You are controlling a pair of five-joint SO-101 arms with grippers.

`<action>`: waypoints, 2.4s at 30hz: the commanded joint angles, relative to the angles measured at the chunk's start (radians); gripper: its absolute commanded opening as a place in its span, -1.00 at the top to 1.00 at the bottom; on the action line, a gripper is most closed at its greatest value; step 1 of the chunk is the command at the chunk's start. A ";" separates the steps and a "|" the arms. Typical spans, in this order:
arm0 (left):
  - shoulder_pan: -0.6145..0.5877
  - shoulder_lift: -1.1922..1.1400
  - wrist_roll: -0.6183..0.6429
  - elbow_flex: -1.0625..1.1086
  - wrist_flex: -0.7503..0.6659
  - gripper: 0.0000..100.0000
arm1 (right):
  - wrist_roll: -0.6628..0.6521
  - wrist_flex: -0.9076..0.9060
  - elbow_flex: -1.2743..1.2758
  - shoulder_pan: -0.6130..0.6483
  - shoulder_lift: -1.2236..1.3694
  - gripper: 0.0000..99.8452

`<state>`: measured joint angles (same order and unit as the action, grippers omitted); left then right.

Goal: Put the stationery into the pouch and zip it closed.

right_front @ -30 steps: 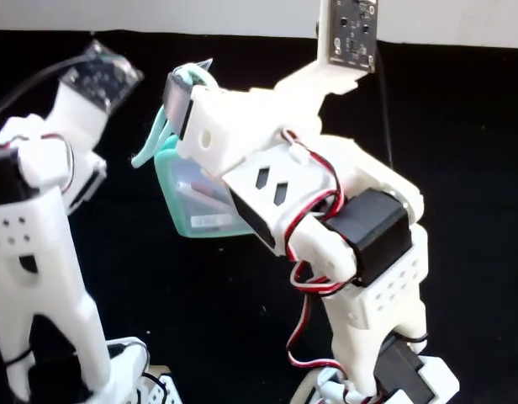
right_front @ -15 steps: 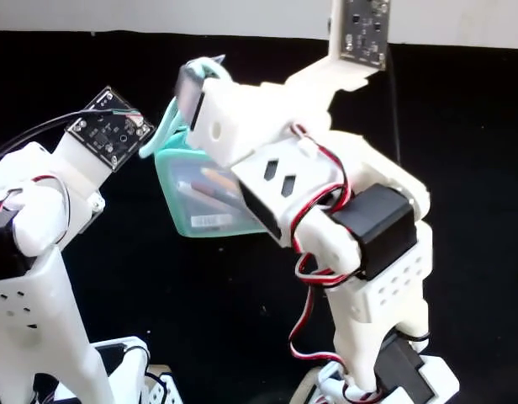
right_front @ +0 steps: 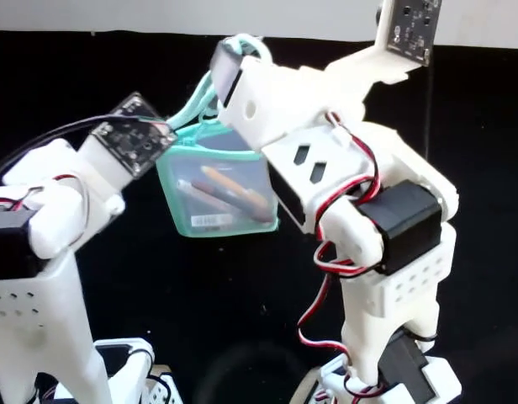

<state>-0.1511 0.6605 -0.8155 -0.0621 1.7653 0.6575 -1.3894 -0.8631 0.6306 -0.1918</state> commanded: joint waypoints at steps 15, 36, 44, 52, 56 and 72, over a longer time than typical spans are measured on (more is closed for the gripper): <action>0.153 0.008 -0.012 0.004 -0.057 0.76 | -0.008 -0.048 -0.031 -0.036 -0.007 0.99; 0.225 -0.162 -0.040 -0.004 -0.155 0.76 | -0.008 -0.117 -0.033 -0.096 -0.010 0.99; 0.259 -0.162 -0.040 0.005 -0.181 0.76 | -0.008 -0.130 -0.033 -0.094 -0.005 0.99; 0.311 -0.179 -0.040 0.007 -0.181 0.76 | -0.008 -0.130 -0.027 -0.096 -0.008 0.99; 0.357 -0.205 -0.038 0.005 -0.157 0.76 | -0.008 -0.130 -0.025 -0.096 -0.005 0.99; 0.476 -0.206 -0.005 0.007 -0.009 0.83 | -0.008 -0.125 -0.033 -0.097 -0.010 0.99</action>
<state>0.2969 0.4611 -0.8431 -0.0560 1.7392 0.6575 -1.5152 -0.8631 0.5462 -0.1918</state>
